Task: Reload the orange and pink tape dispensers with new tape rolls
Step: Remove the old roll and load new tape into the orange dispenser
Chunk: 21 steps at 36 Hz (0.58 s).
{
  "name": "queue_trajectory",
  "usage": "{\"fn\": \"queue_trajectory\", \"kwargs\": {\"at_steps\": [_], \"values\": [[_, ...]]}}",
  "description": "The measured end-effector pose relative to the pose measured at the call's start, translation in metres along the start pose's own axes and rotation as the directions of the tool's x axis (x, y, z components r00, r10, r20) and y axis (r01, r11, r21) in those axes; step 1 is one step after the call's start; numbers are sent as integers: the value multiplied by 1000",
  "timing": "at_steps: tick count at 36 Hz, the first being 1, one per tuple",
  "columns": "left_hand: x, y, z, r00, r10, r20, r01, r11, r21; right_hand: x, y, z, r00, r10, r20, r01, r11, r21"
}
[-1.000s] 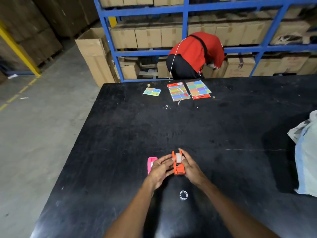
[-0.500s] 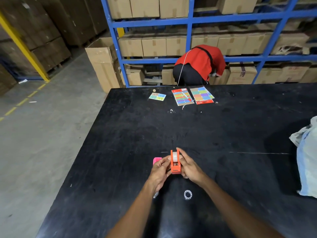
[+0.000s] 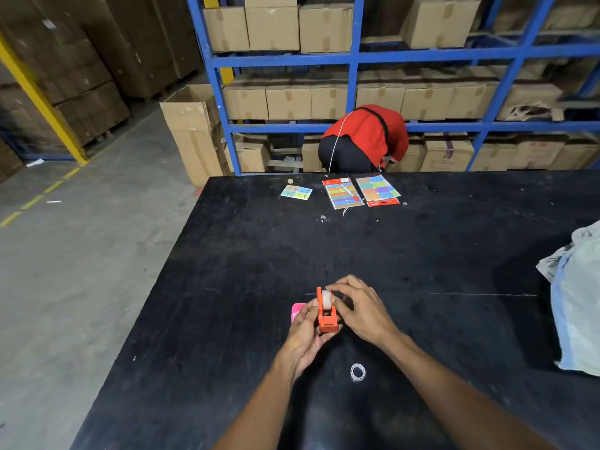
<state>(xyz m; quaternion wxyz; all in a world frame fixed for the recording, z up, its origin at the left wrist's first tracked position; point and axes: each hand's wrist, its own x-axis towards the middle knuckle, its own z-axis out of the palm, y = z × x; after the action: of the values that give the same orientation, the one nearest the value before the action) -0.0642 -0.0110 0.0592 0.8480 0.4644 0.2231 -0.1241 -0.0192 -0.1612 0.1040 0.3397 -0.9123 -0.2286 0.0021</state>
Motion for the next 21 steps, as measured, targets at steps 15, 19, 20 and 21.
{"fn": "queue_trajectory", "kwargs": {"at_steps": [15, 19, 20, 21], "values": [[0, 7, -2, 1000, -23, 13, 23, 999, -28, 14, -17, -3, 991, -133, -32, 115, 934, -337], [0, 8, -3, 1000, 1, 16, 1, 998, -66, 15, -21, -3, 986, -161, -44, 139, 936, -324], [0, 9, -4, 1000, 12, 22, -10, 997, -72, 14, -23, -3, 984, -172, -43, 150, 934, -323], [0, 9, -4, 999, 24, 23, -22, 997, -77, 12, -24, -3, 982, -185, -40, 162, 932, -324]]}}
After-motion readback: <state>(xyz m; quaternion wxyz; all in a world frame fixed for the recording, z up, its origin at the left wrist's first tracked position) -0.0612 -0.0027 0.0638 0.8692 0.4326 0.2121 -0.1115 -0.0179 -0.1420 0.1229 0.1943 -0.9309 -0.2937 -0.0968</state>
